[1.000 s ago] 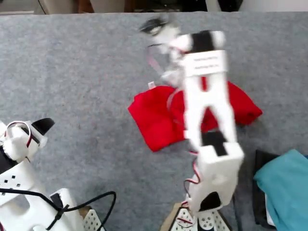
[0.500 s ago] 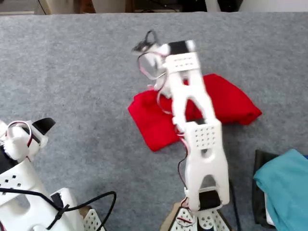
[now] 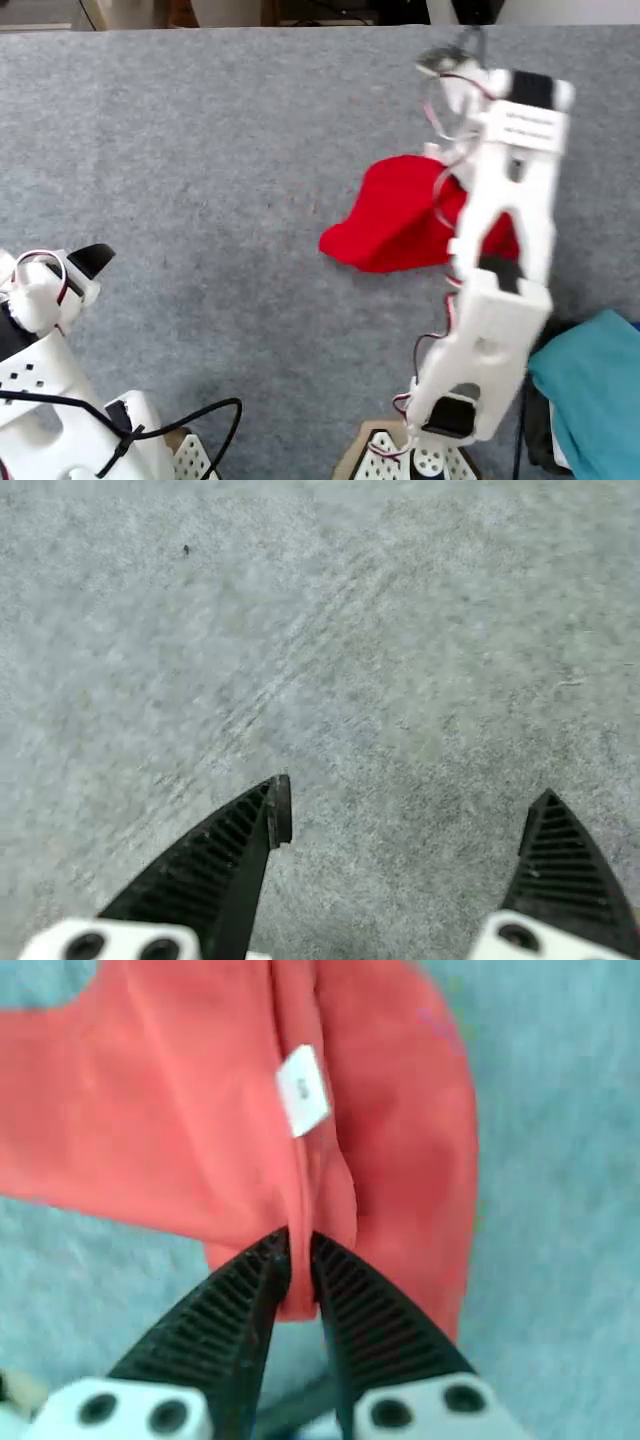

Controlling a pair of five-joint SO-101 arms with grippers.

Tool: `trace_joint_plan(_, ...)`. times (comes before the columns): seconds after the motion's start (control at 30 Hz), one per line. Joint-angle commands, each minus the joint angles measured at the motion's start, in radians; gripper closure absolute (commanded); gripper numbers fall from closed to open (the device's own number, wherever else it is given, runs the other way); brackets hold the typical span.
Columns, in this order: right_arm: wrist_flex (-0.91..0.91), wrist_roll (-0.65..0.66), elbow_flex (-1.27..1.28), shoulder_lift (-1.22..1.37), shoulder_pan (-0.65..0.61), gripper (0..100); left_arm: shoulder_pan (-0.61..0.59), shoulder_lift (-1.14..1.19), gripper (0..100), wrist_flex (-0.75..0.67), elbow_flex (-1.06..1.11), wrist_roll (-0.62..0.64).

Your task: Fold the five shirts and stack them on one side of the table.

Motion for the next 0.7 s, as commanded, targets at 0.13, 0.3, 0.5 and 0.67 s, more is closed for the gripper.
trace_joint_plan(0.13,-0.066,0.15,0.254,-0.205,0.332,99.5,0.21,0.002,64,-0.038,0.002,0.015)
trace_joint_plan(0.3,-0.066,0.175,0.277,-0.314,0.374,99.5,0.374,0.002,64,-0.081,0.044,0.015)
trace_joint_plan(0.5,0.014,0.135,0.294,-0.539,0.163,99.5,0.405,0.002,64,-0.095,0.072,0.015)
trace_joint_plan(0.67,0.014,0.009,0.358,-0.702,-0.185,99.5,0.281,0.002,64,-0.094,0.058,0.015)
